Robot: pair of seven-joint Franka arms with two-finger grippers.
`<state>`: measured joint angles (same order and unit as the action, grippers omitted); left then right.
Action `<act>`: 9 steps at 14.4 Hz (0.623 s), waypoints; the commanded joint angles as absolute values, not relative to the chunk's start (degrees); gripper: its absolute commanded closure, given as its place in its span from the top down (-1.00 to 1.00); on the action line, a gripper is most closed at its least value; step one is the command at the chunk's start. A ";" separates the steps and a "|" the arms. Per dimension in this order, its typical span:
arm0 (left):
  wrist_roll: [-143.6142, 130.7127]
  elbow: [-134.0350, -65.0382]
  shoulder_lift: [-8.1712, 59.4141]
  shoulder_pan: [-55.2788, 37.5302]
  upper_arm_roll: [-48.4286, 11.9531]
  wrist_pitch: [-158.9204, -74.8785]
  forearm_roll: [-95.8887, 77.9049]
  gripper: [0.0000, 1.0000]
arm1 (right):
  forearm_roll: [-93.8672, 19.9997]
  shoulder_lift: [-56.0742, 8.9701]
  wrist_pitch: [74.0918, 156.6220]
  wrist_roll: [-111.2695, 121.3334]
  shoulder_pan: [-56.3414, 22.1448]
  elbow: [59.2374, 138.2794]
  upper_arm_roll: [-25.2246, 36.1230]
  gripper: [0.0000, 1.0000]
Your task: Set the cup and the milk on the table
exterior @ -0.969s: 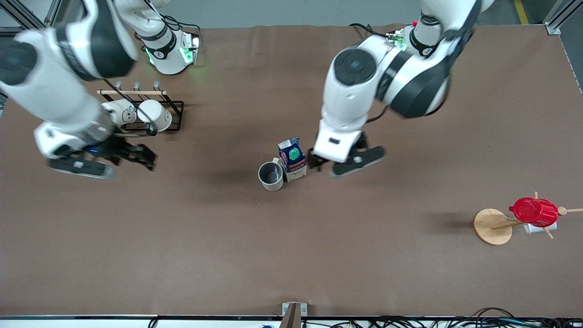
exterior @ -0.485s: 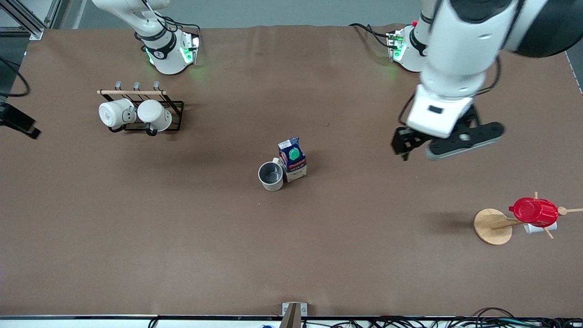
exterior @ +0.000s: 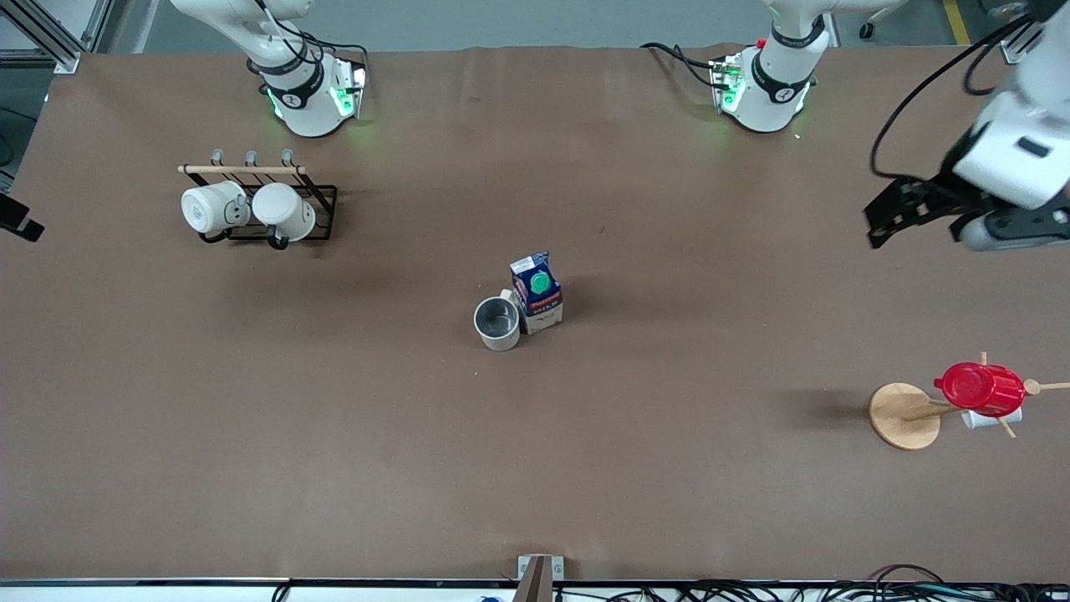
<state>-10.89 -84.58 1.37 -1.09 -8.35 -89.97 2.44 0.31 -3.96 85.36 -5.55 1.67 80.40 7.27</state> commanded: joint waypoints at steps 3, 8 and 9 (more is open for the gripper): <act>-6.95 -96.67 -9.83 0.62 -6.94 -90.18 -0.61 1.00 | -0.88 -3.08 85.43 -5.01 -0.87 81.74 9.48 1.00; -2.83 -97.39 -12.05 0.62 -7.03 -90.35 -0.79 1.00 | -1.06 3.42 89.29 -4.83 -1.67 90.78 9.84 1.00; -2.46 -96.86 -11.87 0.62 -7.03 -90.26 -0.79 1.00 | -1.05 3.25 89.30 -4.83 -1.67 90.44 9.84 1.00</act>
<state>-4.83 -96.98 -11.60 0.27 -7.15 -89.84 0.26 -0.02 -0.84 87.29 -5.33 -0.65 85.46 8.97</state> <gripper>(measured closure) 0.000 0.000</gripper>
